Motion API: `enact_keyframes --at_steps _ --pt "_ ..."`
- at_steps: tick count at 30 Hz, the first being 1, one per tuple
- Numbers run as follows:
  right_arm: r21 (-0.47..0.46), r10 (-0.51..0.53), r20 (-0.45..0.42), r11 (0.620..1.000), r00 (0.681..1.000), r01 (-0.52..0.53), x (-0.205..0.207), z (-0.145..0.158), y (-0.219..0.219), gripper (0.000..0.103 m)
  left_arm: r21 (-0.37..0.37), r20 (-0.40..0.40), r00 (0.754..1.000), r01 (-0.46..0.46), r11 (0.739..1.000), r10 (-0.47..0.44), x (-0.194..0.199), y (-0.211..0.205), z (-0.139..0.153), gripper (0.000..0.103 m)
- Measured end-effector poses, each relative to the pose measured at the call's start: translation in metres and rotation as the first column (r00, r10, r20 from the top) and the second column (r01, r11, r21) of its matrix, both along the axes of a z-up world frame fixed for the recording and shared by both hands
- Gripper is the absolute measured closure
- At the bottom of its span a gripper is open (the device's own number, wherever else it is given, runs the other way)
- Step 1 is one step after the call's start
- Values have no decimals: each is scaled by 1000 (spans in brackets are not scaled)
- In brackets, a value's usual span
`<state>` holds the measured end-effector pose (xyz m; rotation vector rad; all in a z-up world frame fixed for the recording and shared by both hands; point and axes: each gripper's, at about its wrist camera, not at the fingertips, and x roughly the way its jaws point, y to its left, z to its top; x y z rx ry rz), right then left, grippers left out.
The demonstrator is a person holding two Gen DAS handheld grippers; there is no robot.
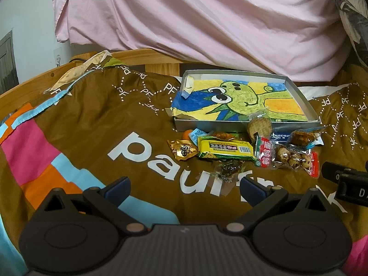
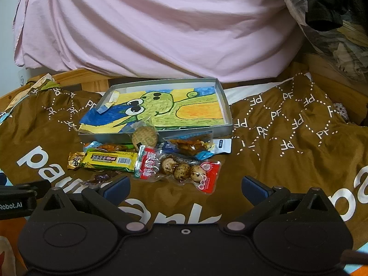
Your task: Organize snacks
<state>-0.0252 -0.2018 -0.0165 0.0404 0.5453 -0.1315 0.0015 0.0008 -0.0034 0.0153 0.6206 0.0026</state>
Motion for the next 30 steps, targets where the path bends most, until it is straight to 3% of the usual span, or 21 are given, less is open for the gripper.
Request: enact_keyframes --at_steps 10,13,16,21,30 --pt "-9 29 9 1000 1000 -29 -1 1 7 1 5 2 1000 -24 1000 24 0 0 -2 0" --pt "-20 57 36 998 998 -57 -1 4 6 1 -20 -31 1000 -1 1000 0 8 2 -2 0" --pt "-23 95 50 995 994 -94 2 7 6 1 -15 -59 997 58 998 -58 17 1 -1 0" --pt "-40 149 33 988 988 -148 11 10 5 1 81 -31 981 193 978 -191 35 -8 6 0" --pt "-178 245 0 954 970 -241 44 6 -13 1 63 8 927 373 926 -375 82 -9 0 0"
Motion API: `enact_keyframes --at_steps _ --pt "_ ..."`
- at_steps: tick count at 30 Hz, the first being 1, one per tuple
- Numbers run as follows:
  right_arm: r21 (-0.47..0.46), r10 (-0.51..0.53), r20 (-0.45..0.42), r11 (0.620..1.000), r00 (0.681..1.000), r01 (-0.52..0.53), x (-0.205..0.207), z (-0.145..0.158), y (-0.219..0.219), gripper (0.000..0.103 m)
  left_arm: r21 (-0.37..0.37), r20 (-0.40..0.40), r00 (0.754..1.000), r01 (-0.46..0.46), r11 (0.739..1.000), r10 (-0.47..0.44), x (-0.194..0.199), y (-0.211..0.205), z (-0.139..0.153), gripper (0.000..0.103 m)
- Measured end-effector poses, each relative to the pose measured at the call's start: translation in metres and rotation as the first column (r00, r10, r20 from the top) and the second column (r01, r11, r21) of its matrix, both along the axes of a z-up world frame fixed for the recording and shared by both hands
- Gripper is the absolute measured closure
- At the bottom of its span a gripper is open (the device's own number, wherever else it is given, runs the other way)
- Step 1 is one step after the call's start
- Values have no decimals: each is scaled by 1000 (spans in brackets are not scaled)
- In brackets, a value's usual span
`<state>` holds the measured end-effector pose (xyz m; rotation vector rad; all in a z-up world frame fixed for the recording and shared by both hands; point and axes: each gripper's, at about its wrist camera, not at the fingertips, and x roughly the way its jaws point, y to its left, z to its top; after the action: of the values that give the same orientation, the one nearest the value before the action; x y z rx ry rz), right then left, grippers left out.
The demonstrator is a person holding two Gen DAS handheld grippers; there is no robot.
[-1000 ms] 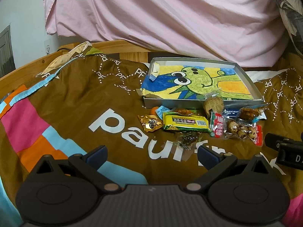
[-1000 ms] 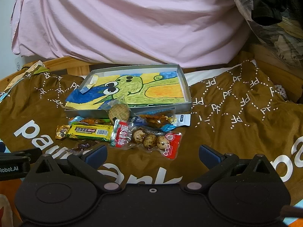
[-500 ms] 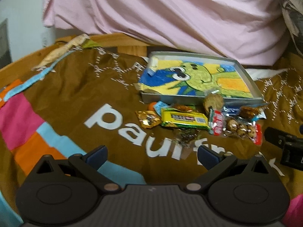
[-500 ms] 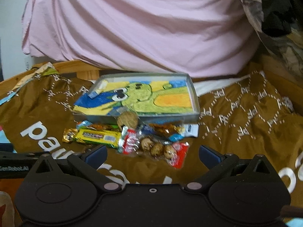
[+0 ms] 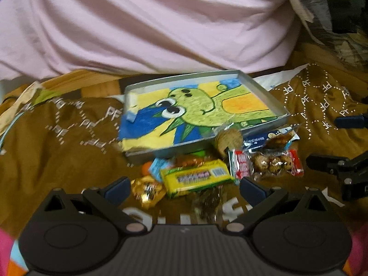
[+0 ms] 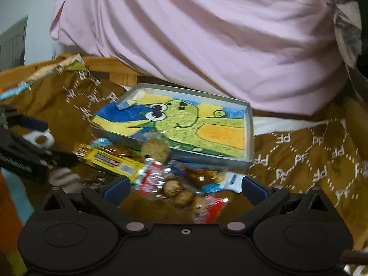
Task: Organize snacks
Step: 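Move the left tool to the brown green-strip packet while the right tool reaches a small amber packet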
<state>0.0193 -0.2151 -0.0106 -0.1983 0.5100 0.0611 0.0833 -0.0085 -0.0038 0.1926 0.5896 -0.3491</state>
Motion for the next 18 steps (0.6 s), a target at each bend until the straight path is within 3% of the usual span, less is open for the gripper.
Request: enact_keyframes --at_steps 5,11,18 --pt "-22 5 -13 1000 1000 -6 25 -7 -12 1 -5 17 995 100 995 -100 26 -1 -8 0" --pt "-90 126 -28 988 992 -128 47 -10 -7 1 -29 -40 967 252 967 -253 60 -1 -22 0" --pt "-66 76 -53 995 996 -80 63 -20 -18 1 -76 -109 958 257 964 -264 89 -2 -41 0"
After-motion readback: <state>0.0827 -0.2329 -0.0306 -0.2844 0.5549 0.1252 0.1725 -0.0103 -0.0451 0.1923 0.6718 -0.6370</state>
